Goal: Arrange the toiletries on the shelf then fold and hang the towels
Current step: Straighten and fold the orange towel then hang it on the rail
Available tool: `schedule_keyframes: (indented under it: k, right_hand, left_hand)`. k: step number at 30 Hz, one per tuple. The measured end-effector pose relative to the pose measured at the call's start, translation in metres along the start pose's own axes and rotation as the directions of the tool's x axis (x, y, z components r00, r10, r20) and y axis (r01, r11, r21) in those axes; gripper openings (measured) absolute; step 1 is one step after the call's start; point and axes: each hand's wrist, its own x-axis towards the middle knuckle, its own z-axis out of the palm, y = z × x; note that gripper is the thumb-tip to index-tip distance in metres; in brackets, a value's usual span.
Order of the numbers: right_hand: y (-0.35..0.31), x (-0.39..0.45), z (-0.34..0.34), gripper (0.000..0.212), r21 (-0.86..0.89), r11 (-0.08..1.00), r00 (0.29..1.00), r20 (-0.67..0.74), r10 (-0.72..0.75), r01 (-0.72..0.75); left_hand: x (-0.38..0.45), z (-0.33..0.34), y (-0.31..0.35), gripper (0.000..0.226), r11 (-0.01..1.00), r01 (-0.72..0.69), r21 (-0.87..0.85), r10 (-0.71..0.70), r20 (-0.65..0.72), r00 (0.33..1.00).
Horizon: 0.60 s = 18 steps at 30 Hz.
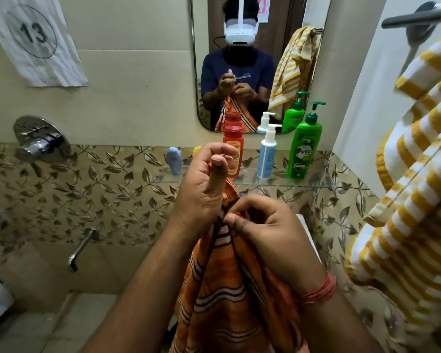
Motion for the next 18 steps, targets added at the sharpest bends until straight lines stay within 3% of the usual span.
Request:
schedule_keyframes:
  k: [3,5,8,10,14,18]
  right_hand:
    - [0.001,-0.004,-0.004,0.011,-0.033,0.999,0.998,-0.066,-0.023,0.021]
    - [0.0,-0.006,-0.008,0.011,-0.062,0.998,0.995,-0.088,-0.037,0.031]
    - [-0.002,-0.009,-0.015,0.01,-0.082,0.996,0.998,-0.057,-0.03,0.025]
    - [-0.004,-0.012,-0.019,0.01,-0.09,0.996,1.0,-0.01,-0.019,0.018]
    - [-0.009,-0.019,-0.024,0.011,-0.147,0.989,0.999,0.052,-0.006,0.014]
    - [-0.009,-0.026,-0.027,0.012,-0.206,0.978,0.999,0.043,-0.03,0.038]
  left_hand:
    - [-0.008,-0.007,-0.002,0.085,0.996,0.045,0.075,-0.047,0.032,0.998]
    - [-0.011,-0.014,-0.003,0.084,0.981,0.153,0.116,-0.162,0.079,0.984]
    - [-0.016,-0.029,-0.005,0.061,0.904,0.414,0.11,-0.428,0.248,0.869]
    - [-0.02,-0.036,-0.004,0.046,0.859,0.511,0.016,-0.484,0.351,0.802]
    - [-0.027,-0.036,0.003,0.032,0.829,0.524,-0.192,-0.457,0.307,0.835]
    - [-0.036,-0.026,0.008,0.032,0.844,0.456,-0.282,-0.4,0.235,0.886]
